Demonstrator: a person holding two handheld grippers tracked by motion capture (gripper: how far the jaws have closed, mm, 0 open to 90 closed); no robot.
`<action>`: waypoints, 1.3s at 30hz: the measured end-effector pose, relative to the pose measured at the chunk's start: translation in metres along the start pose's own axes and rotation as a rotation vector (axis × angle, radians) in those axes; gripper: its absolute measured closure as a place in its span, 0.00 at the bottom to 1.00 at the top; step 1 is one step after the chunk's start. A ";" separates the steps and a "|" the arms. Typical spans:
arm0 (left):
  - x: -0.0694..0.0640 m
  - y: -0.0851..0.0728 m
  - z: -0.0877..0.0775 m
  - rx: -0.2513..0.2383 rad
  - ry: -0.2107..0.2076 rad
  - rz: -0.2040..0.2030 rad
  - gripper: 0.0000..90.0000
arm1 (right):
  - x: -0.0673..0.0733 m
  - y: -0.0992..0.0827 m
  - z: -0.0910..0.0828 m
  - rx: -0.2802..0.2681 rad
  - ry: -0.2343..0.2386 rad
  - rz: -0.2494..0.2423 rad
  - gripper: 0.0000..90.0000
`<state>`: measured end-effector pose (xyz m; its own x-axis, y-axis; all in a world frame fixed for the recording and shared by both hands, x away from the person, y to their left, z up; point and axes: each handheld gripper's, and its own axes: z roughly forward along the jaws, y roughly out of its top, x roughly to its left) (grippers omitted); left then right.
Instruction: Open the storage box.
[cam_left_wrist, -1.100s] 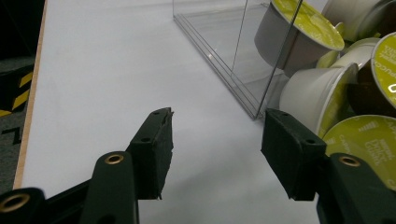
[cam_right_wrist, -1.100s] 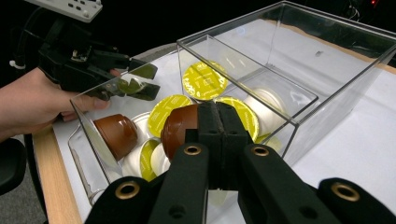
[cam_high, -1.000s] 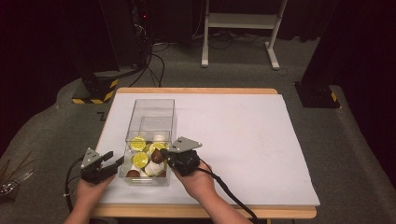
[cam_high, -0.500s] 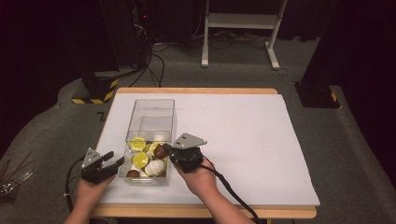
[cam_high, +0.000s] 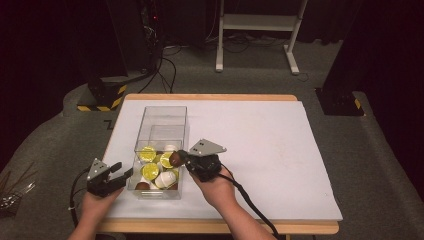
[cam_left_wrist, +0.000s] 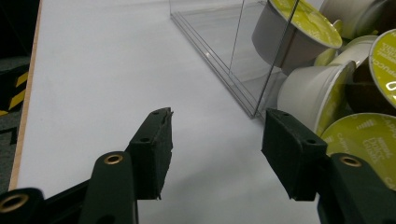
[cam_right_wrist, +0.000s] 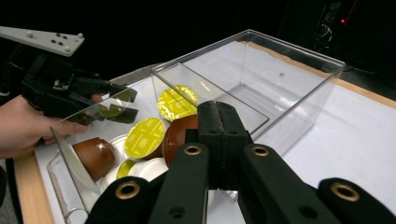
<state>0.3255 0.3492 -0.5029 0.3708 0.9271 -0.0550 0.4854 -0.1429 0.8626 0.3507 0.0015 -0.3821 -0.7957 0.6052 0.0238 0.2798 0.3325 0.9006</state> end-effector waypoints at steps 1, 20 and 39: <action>0.000 0.000 0.000 0.000 -0.001 0.000 0.48 | -0.001 0.000 -0.001 0.000 -0.005 0.004 1.00; 0.000 0.000 0.001 0.006 0.001 0.011 0.48 | -0.032 -0.004 -0.019 -0.016 -0.095 0.031 1.00; 0.000 0.001 0.001 0.010 0.001 0.015 0.48 | -0.078 -0.028 -0.029 0.029 -0.205 0.108 1.00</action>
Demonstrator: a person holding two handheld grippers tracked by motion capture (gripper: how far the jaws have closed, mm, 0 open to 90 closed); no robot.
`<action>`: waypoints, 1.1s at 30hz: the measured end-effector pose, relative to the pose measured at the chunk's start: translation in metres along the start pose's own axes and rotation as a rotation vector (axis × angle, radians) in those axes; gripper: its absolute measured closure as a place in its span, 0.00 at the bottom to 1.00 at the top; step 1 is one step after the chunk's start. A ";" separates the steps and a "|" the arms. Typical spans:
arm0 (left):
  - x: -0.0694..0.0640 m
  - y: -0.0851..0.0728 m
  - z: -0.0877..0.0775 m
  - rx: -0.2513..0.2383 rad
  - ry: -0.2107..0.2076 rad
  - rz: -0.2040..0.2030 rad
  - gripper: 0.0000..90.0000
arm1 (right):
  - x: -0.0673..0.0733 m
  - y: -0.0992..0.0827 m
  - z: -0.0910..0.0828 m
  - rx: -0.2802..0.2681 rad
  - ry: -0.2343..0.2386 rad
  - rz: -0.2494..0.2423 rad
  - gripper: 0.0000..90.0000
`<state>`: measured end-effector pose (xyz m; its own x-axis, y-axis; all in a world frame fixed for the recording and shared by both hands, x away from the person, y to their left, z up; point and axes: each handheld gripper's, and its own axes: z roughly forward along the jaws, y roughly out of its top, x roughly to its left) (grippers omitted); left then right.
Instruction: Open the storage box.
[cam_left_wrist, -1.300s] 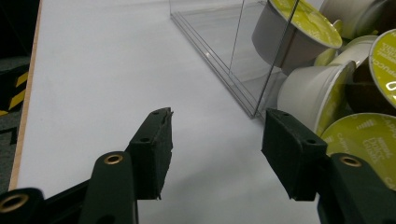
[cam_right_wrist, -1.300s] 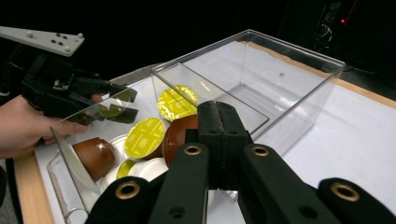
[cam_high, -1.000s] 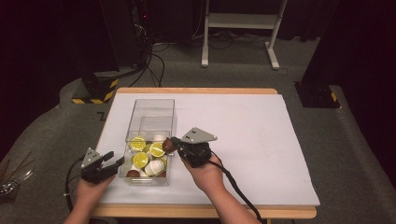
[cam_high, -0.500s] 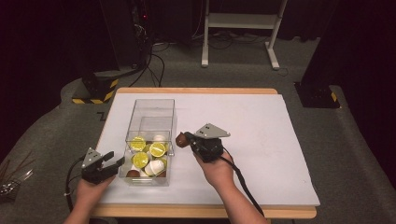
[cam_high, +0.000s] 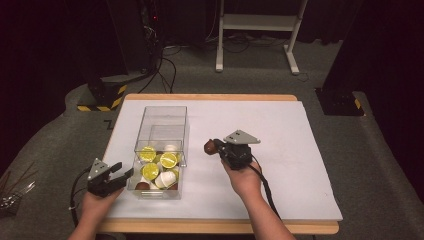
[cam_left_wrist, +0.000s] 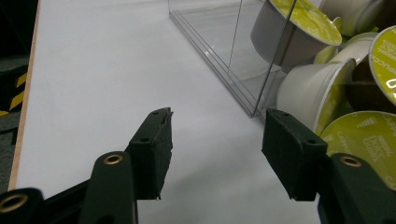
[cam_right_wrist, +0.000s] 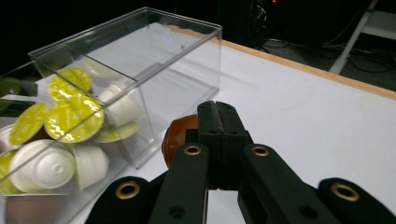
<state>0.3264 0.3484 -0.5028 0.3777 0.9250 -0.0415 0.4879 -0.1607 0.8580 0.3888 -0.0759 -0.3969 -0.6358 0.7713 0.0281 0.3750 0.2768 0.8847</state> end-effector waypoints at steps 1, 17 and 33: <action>0.000 0.000 0.000 -0.001 0.001 -0.001 0.48 | -0.005 -0.002 0.000 0.007 -0.011 0.007 1.00; -0.001 0.000 0.001 0.011 0.008 -0.003 0.47 | -0.039 -0.014 -0.005 0.026 -0.085 0.069 1.00; 0.000 0.000 0.002 0.019 0.019 -0.012 0.47 | -0.071 -0.025 -0.024 0.014 -0.144 0.100 1.00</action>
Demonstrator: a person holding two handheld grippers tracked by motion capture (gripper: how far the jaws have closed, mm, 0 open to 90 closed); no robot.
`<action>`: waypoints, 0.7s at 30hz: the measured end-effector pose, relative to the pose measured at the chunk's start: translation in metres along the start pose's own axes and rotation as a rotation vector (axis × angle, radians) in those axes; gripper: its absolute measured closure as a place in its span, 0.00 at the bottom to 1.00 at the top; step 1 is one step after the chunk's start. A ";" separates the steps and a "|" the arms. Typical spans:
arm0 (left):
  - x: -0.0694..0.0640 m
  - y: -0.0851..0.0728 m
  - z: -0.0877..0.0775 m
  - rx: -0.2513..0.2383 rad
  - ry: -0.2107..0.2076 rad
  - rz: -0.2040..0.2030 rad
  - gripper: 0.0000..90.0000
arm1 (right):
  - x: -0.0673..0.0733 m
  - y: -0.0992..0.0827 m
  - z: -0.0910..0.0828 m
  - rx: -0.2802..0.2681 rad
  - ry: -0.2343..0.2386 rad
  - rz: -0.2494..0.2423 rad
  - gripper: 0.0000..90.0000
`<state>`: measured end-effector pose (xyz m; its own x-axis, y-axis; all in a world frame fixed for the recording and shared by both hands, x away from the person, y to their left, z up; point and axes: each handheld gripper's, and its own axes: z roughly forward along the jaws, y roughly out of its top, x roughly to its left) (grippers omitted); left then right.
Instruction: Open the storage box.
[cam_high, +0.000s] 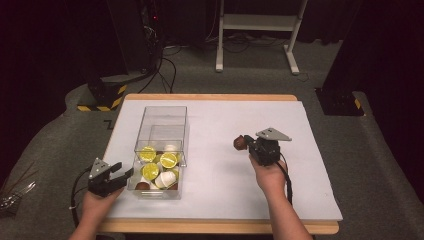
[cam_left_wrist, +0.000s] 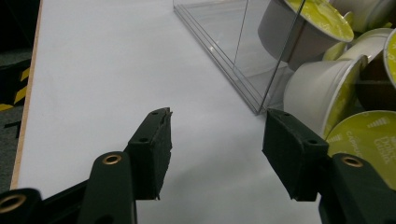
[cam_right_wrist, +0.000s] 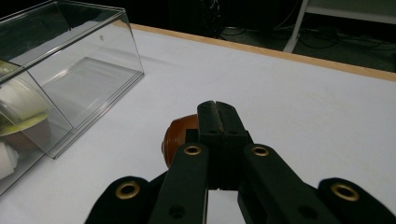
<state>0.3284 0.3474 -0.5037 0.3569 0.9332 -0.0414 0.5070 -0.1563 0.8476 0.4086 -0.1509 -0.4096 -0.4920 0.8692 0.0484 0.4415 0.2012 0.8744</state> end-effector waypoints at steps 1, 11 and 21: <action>0.000 0.000 0.000 0.000 0.000 0.000 0.47 | -0.001 0.000 0.000 -0.002 -0.001 -0.001 1.00; 0.002 0.001 0.002 0.025 -0.003 -0.005 0.47 | -0.006 -0.008 -0.004 -0.002 -0.010 -0.005 1.00; 0.002 -0.001 -0.002 -0.013 -0.032 -0.005 0.47 | -0.005 -0.008 0.000 -0.016 -0.015 -0.009 1.00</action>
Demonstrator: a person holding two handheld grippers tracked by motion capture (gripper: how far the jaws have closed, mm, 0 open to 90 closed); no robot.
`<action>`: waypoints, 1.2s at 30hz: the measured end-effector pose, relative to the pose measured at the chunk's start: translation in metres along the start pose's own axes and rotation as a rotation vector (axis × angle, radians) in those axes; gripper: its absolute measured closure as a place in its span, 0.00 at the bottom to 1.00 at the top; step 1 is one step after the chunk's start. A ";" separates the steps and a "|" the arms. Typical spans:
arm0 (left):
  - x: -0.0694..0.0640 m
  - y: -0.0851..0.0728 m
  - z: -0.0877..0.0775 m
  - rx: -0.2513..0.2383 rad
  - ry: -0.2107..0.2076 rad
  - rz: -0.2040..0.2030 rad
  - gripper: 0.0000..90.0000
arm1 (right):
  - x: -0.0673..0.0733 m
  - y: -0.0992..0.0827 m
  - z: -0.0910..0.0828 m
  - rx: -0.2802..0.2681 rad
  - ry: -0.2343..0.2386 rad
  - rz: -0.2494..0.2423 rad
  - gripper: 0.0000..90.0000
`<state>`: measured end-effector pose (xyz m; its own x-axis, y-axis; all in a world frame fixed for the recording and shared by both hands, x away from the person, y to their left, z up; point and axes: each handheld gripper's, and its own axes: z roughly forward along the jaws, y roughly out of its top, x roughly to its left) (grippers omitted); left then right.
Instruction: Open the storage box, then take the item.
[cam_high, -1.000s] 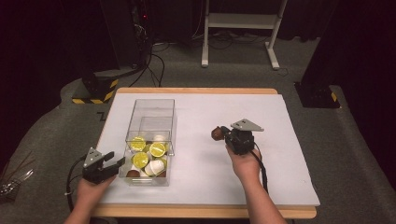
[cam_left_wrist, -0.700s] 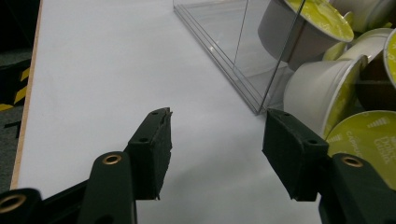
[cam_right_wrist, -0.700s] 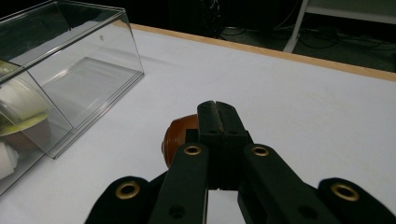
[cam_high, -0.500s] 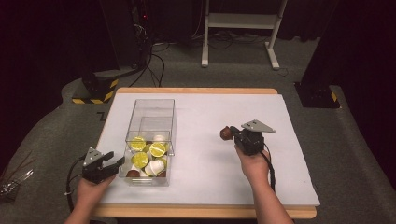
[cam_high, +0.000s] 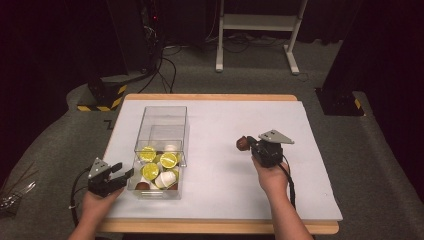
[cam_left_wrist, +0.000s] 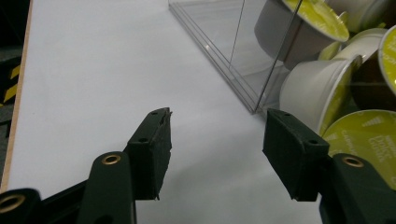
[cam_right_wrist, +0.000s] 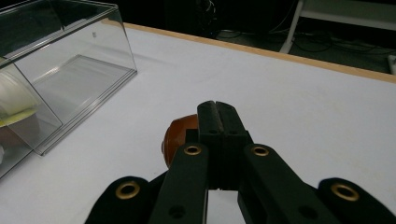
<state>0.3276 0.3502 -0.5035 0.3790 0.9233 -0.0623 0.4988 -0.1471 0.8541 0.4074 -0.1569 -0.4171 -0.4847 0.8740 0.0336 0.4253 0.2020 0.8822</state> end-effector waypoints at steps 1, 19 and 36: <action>0.000 0.000 0.000 0.000 0.000 0.000 0.47 | 0.000 0.000 0.001 0.003 -0.001 -0.003 1.00; -0.001 -0.001 -0.001 -0.006 -0.007 -0.004 0.46 | -0.008 0.000 0.005 0.003 -0.022 0.002 1.00; 0.001 -0.001 -0.001 -0.004 -0.028 -0.009 0.46 | -0.022 -0.018 0.035 0.101 -0.127 -0.021 1.00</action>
<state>0.3264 0.3513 -0.5037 0.3966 0.9141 -0.0843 0.4991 -0.1377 0.8555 0.4368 -0.1643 -0.4505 -0.3963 0.9168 -0.0498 0.4937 0.2585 0.8303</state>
